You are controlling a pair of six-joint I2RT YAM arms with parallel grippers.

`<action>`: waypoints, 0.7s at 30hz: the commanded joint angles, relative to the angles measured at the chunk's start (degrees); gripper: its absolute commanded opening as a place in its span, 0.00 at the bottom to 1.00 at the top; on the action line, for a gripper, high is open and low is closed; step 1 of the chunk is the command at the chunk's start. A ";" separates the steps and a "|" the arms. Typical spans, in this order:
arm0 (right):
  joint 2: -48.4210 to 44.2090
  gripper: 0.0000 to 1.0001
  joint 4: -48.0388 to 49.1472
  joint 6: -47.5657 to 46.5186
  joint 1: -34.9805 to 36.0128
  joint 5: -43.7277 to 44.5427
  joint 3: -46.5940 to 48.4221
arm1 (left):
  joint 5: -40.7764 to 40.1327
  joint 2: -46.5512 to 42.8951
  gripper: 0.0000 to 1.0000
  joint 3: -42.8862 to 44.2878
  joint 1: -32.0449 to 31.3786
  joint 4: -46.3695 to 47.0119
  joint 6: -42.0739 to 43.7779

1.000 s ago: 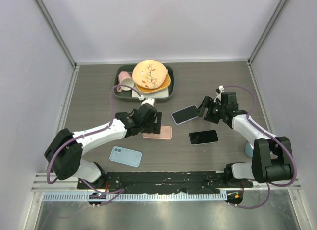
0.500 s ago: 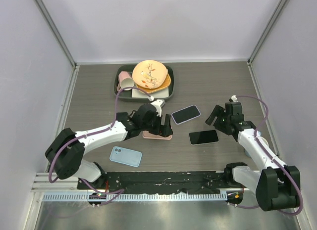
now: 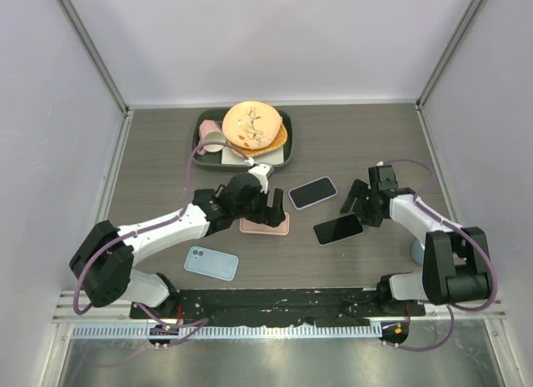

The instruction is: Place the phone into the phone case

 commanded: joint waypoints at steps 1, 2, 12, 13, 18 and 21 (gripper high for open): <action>6.79 0.76 2.19 -2.99 3.30 -7.49 4.00 | -4.28 -3.65 0.86 1.11 0.24 -0.67 1.28; 7.67 0.77 3.06 -3.07 4.62 -7.85 4.70 | -4.46 -4.35 0.86 0.84 0.24 -0.75 1.37; 9.89 0.79 2.64 -1.58 15.18 0.05 14.63 | -2.45 -2.61 0.87 1.28 0.68 0.91 1.63; 8.58 0.79 2.55 -1.23 14.83 1.02 14.64 | -2.27 -1.99 0.87 1.80 0.68 1.70 1.11; -1.09 0.81 2.55 1.49 10.79 2.09 9.99 | 6.75 4.32 0.86 3.64 0.77 9.68 -0.21; -4.70 0.81 2.37 2.11 8.94 -0.63 5.42 | 13.00 9.08 0.82 7.67 0.51 11.72 -1.00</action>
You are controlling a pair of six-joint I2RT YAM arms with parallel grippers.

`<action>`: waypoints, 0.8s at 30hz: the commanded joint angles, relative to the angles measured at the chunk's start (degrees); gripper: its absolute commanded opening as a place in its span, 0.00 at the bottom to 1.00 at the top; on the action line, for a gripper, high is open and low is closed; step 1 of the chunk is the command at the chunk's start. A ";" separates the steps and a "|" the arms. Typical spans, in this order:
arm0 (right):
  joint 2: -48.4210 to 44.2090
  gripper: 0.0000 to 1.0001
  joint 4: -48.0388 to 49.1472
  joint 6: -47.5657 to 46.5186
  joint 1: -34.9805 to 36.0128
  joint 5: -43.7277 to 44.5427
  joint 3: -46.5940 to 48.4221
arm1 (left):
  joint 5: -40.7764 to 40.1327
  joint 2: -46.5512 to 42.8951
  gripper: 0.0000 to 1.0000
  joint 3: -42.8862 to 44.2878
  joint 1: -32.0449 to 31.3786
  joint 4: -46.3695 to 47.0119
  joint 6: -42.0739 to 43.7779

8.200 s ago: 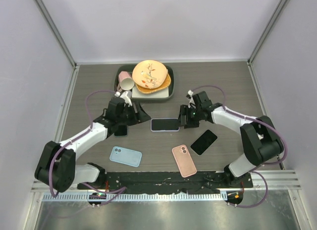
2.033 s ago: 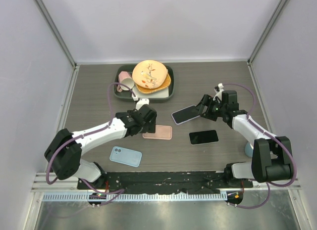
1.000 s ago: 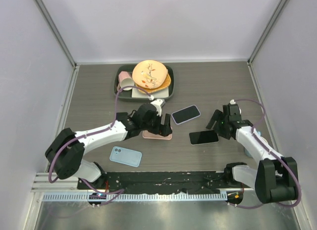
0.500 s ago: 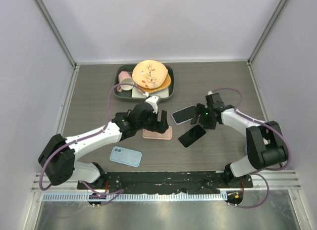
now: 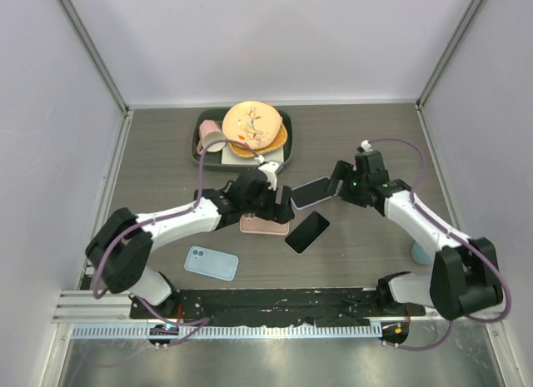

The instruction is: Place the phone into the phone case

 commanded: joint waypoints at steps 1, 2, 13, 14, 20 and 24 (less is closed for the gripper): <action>-5.45 0.81 -0.23 2.52 -2.27 -1.62 -5.86 | 11.60 8.60 0.82 7.12 0.02 8.51 -1.02; -6.07 0.80 -0.23 2.70 -2.54 -3.02 -8.05 | 12.48 10.29 0.79 8.26 -0.06 8.69 -1.20; -7.39 0.72 14.94 13.93 -2.54 -20.86 -21.16 | 19.00 23.83 0.66 13.20 -0.41 9.30 -3.05; -6.78 0.70 16.63 14.65 -2.54 -21.84 -22.04 | 18.74 24.45 0.64 13.11 -0.59 8.87 -3.05; 2.18 0.56 31.40 20.45 -2.54 -27.90 -21.97 | 19.08 22.88 0.57 9.51 -2.35 11.24 -6.38; 6.84 0.55 34.66 20.55 -2.89 -28.18 -17.92 | 19.35 21.38 0.54 7.05 -3.93 14.74 -9.81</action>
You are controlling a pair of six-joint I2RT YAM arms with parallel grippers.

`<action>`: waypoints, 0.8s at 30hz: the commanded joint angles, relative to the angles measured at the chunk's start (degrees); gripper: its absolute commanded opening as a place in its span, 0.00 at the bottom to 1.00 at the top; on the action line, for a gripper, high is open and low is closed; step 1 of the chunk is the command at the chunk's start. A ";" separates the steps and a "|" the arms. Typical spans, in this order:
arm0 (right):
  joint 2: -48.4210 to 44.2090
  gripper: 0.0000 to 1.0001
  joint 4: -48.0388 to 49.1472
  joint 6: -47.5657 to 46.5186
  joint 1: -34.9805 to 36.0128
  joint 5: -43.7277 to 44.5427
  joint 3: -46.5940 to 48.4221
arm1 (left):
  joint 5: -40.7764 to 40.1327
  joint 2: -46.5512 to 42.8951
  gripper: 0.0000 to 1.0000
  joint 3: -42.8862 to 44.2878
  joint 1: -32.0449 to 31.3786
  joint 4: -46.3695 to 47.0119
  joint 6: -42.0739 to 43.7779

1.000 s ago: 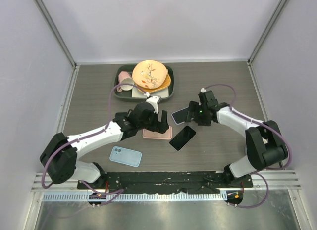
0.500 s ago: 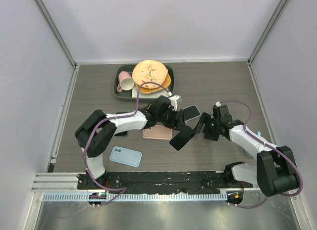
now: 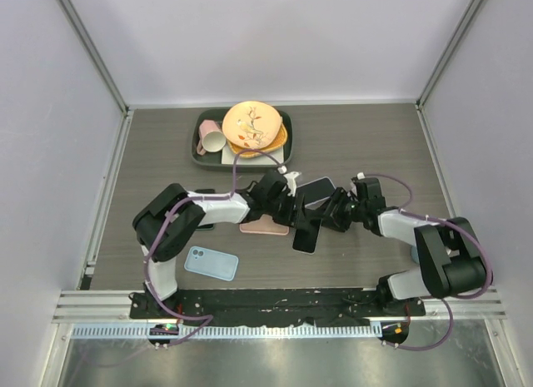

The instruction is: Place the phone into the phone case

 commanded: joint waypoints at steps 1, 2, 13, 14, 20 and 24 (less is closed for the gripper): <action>4.70 0.55 9.24 2.34 0.61 -3.39 6.05 | 2.93 -2.49 0.54 -2.42 -3.14 6.05 -5.66; 6.28 0.55 8.81 1.81 0.35 -3.39 7.21 | 2.76 -2.49 0.54 -2.59 -3.76 6.58 -6.36; 11.22 0.55 -0.86 -7.76 -1.50 -2.70 15.83 | 1.18 -1.08 0.52 -5.05 -6.84 18.98 -13.49; 10.43 0.55 -1.30 -8.29 -2.29 -2.34 15.74 | 0.31 -2.39 0.53 -5.32 -6.84 18.02 -12.88; 3.93 0.55 -7.80 -13.03 -8.70 0.56 16.45 | -4.34 -9.78 0.58 -6.11 -6.58 11.63 -5.50; 0.23 0.56 -12.45 -15.50 -11.17 1.53 15.31 | -1.83 -12.68 0.60 -5.14 -4.12 7.12 -2.59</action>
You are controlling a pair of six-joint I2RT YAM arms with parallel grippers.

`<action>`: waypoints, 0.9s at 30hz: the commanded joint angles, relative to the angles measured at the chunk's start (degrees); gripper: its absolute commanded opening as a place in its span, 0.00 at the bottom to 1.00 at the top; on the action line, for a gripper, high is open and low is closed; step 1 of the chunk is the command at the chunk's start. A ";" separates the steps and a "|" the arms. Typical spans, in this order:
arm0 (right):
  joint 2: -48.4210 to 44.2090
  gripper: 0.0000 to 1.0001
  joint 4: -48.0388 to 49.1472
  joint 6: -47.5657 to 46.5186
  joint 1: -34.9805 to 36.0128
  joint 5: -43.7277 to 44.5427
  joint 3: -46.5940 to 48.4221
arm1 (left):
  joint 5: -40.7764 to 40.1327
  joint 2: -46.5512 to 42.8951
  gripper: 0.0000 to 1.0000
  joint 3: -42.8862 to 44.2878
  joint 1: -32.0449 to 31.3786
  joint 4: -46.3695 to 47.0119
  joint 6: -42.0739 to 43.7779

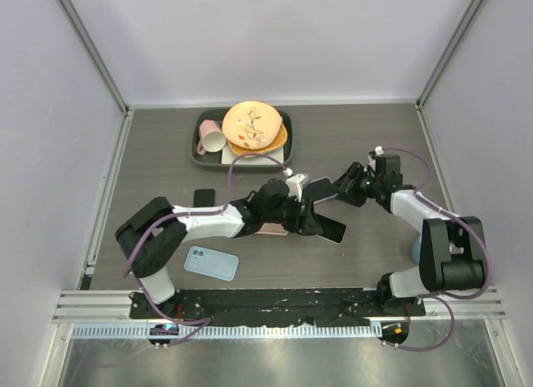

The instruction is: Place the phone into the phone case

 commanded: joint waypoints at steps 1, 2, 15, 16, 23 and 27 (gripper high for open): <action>-5.26 0.56 -5.71 -4.99 -2.01 1.88 -0.28 | 1.07 -5.36 0.60 1.43 2.75 -3.16 5.34; -6.31 0.56 -6.24 -5.34 -2.80 1.88 -0.98 | 1.60 -5.54 0.61 1.52 3.80 -4.03 5.61; -11.41 0.55 -13.18 -7.63 -7.02 3.47 -10.48 | 8.37 -2.03 0.61 2.22 10.31 -3.42 2.71; -11.68 0.55 -13.45 -7.98 -7.02 3.46 -10.66 | 8.20 -1.51 0.61 3.10 10.40 -4.55 2.88; -13.87 0.55 -14.59 -7.02 -7.02 4.26 -12.42 | 6.26 5.17 0.60 9.08 10.31 -11.68 5.70; -14.14 0.55 -14.86 -6.67 -7.02 2.68 -13.56 | 6.09 8.51 0.59 10.48 10.40 -11.68 5.44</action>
